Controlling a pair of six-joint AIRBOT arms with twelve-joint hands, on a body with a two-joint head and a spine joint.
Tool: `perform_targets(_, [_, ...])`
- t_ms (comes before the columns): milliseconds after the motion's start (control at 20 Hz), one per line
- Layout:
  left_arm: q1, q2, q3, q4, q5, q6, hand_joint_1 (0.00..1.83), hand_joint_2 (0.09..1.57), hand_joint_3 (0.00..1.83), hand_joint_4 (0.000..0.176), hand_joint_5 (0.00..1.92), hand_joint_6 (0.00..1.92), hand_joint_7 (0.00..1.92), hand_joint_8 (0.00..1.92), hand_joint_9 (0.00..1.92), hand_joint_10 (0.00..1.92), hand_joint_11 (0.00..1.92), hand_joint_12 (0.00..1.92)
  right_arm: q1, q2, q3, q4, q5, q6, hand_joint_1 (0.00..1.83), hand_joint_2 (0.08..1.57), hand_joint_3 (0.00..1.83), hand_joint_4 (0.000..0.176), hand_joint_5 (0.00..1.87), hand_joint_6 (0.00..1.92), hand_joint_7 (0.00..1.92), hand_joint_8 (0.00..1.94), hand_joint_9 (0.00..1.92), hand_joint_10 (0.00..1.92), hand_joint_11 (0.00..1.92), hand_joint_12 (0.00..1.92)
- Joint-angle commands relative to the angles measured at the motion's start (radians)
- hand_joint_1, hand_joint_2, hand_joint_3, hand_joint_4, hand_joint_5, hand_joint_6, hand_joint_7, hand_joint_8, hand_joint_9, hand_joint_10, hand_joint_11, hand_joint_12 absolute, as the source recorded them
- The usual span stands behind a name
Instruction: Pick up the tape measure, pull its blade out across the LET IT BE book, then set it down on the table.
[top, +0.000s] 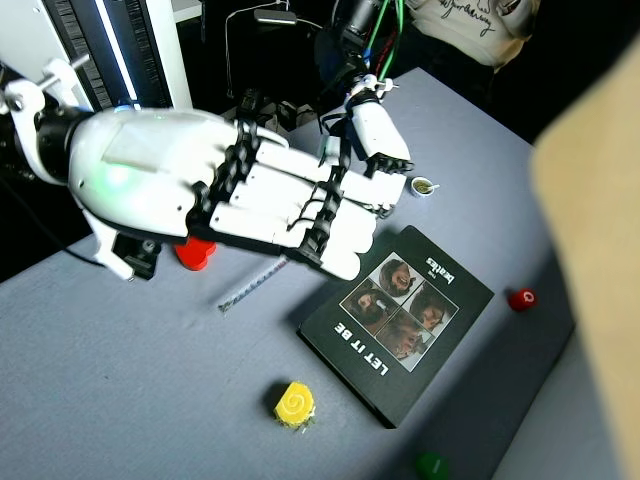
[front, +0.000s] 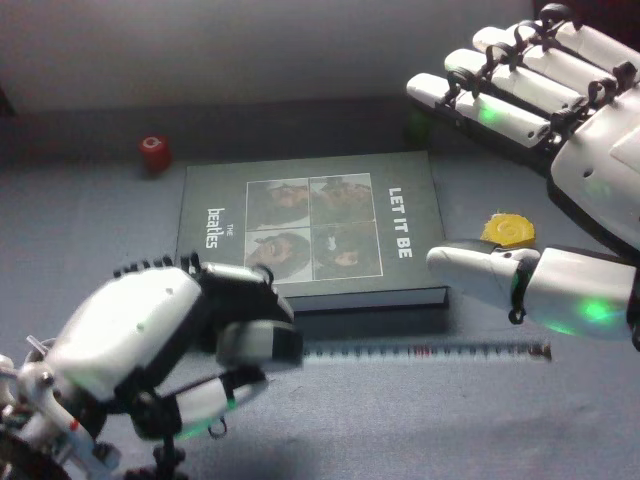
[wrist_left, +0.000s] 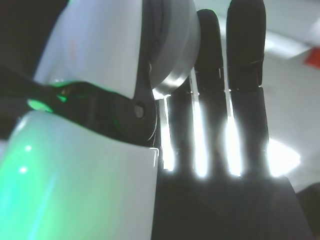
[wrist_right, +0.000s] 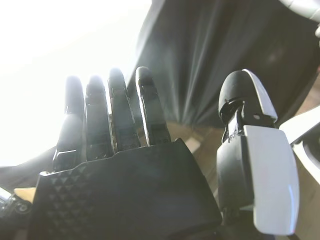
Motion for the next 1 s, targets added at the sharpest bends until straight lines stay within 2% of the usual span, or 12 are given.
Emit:
perform_targets(0, [-0.027,0.011,0.001,0.040,-0.069,-0.031,1.39,1.08,0.00,0.000,1.06,0.66,1.08,0.81,0.93,1.25,0.91,0.98,0.013,0.008,0.001,-0.038,0.118,-0.008,0.03,1.15,0.00,0.073,0.14,0.00,0.16,0.00,0.10,0.00,0.00,0.49])
perform_targets(200, [-0.085,0.049,0.031,0.036,-0.010,-0.112,1.39,1.08,0.00,0.000,1.06,0.65,1.08,0.81,0.92,1.25,0.91,0.98,0.023,-0.004,0.001,0.027,0.151,-0.065,0.12,1.13,0.00,0.070,0.15,0.00,0.18,0.00,0.13,0.01,0.00,0.52])
perform_targets(450, [-0.142,0.072,0.092,0.034,0.013,-0.161,1.38,1.08,0.00,0.000,1.09,0.63,1.05,0.85,0.92,1.25,0.90,0.98,0.045,0.001,0.002,0.112,0.112,-0.070,0.38,1.05,0.00,0.037,0.12,0.00,0.19,0.00,0.14,0.00,0.00,0.58])
perform_targets(500, [-0.152,0.075,0.106,0.032,0.019,-0.162,1.38,1.08,0.00,0.000,1.09,0.62,1.05,0.85,0.92,1.25,0.90,0.98,0.052,0.001,0.003,0.119,0.117,-0.077,0.44,1.04,0.00,0.028,0.12,0.00,0.19,0.00,0.14,0.00,0.00,0.58])
perform_targets(550, [-0.160,0.077,0.120,0.025,0.020,-0.162,1.38,1.08,0.00,0.000,1.09,0.62,1.05,0.86,0.92,1.25,0.90,0.98,0.055,-0.001,0.003,0.113,0.132,-0.089,0.51,1.04,0.00,0.009,0.14,0.01,0.20,0.00,0.14,0.00,0.00,0.58])
perform_targets(600, [-0.163,0.081,0.129,0.017,0.024,-0.163,1.38,1.08,0.00,0.000,1.09,0.61,1.04,0.87,0.92,1.25,0.90,0.98,0.055,-0.005,0.004,0.104,0.141,-0.100,0.58,1.05,0.00,0.000,0.20,0.02,0.24,0.01,0.18,0.01,0.00,0.68])
perform_targets(700, [-0.163,0.084,0.154,-0.010,0.046,-0.187,1.38,1.08,0.00,0.000,1.09,0.61,1.04,0.88,0.93,1.25,0.90,0.98,0.028,-0.013,0.013,0.034,0.176,-0.113,0.70,1.06,0.00,0.000,0.32,0.03,0.35,0.01,0.29,0.02,0.00,0.97])
perform_targets(800, [-0.152,0.082,0.184,-0.014,0.045,-0.216,1.38,1.09,0.00,0.000,1.09,0.60,1.03,0.89,0.93,1.24,0.90,0.98,0.001,-0.045,0.063,-0.041,0.238,-0.120,0.75,1.08,0.00,0.000,0.36,0.02,0.39,0.01,0.33,0.02,0.00,1.04])
perform_targets(900, [-0.148,0.080,0.199,-0.006,0.045,-0.241,1.38,1.09,0.00,0.000,1.09,0.60,1.03,0.89,0.93,1.24,0.90,0.98,-0.002,-0.054,0.085,-0.046,0.251,-0.126,0.75,1.08,0.00,0.000,0.36,0.02,0.39,0.01,0.33,0.02,0.00,1.04])
perform_targets(950, [-0.148,0.079,0.207,-0.001,0.047,-0.251,1.38,1.09,0.00,0.000,1.07,0.61,1.02,0.91,0.93,1.25,0.91,0.96,-0.007,-0.056,0.093,-0.046,0.252,-0.126,0.82,1.11,0.00,0.000,0.39,0.01,0.44,0.01,0.39,0.02,0.05,1.08])
